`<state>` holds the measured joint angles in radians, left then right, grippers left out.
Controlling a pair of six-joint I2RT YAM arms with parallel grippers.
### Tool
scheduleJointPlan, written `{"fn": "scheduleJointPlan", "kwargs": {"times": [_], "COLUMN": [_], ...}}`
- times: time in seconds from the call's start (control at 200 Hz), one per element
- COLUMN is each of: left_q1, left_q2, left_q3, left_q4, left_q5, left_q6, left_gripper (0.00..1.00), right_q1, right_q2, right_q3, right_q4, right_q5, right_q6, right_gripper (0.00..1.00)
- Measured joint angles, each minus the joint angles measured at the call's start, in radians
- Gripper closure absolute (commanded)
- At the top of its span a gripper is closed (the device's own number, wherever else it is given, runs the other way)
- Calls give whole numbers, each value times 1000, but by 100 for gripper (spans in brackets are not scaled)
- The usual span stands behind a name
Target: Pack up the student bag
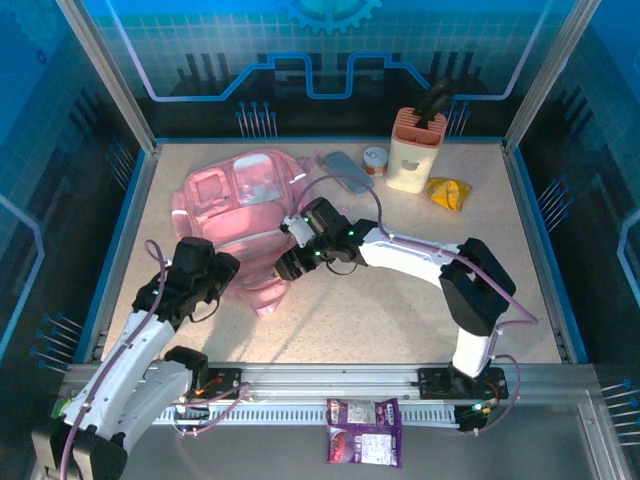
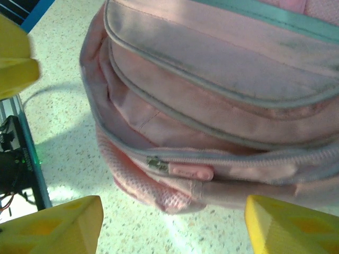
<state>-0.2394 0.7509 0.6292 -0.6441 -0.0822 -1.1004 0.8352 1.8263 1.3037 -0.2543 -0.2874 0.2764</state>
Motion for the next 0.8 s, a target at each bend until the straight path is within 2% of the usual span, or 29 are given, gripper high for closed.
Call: {"fn": "scheduleJointPlan", "kwargs": {"times": [0.105,0.245,0.51,0.8], "left_q1": [-8,-84,-124,-136], "left_q2": [-13,-11,63,65], "left_q3": [4,0,-11,-19], "left_q4": [-4,16,76,104], "left_q5": [23,25,4,-20], "left_q6": [-18,-83,-176,-237], "left_gripper": [52,51,51,48], "right_q1": [-2,-21,-31,-31], "right_q2": [47,55,101,209], "right_q3": [31,45,121,238], "right_q4": [-8,-52,-99,-159], "right_q5": [-2,12,85,203], "right_q6": [15,122,386,503], "right_gripper": [22,20,31,46]}}
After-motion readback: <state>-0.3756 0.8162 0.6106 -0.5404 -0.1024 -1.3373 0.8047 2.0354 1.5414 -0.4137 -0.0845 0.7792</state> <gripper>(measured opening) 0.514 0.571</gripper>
